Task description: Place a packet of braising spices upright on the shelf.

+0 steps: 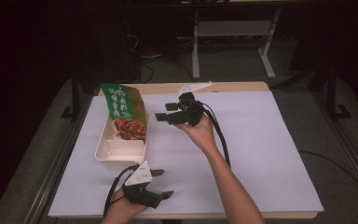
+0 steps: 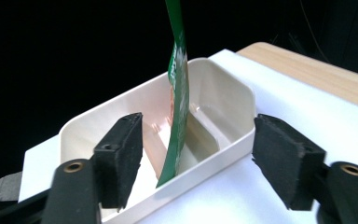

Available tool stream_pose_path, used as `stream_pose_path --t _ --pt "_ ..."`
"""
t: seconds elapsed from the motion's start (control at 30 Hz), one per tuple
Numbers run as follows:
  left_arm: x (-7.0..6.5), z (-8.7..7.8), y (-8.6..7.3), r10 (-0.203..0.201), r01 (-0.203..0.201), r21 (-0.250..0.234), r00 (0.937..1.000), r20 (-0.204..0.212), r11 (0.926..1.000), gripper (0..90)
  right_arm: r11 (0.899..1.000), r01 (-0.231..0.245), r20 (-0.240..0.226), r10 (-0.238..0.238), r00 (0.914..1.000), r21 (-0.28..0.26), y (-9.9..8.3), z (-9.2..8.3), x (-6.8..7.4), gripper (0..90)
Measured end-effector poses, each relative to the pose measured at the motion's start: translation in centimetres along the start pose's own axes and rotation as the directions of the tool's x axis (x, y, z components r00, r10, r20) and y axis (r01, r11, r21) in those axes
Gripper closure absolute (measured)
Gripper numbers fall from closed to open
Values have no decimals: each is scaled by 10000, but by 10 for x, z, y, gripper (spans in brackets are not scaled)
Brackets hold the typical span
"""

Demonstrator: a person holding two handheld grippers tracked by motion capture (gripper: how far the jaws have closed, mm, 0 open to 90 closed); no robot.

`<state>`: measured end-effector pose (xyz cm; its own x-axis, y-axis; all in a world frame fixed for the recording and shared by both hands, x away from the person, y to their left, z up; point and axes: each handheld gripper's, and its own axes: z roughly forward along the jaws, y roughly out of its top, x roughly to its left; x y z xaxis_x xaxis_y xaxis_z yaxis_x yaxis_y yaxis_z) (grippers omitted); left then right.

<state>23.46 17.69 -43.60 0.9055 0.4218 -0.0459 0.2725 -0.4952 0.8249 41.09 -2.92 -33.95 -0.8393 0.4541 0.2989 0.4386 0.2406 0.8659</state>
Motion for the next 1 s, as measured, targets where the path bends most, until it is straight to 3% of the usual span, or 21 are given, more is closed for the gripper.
stream_pose_path --t 0.23,0.7,1.0 --pt "0 -1 0 -39 39 -38 10000 -20 10000 222 9996 162 84 -164 9998 233 -6 -12 1 300" --pt "0 -1 0 -65 65 -63 10000 -56 10000 218 9994 -175 276 167 9995 305 -20 -40 -7 277" --pt "0 -1 0 -52 52 -73 10000 -64 10000 218 9992 -95 334 82 9994 393 -27 -51 -5 277"
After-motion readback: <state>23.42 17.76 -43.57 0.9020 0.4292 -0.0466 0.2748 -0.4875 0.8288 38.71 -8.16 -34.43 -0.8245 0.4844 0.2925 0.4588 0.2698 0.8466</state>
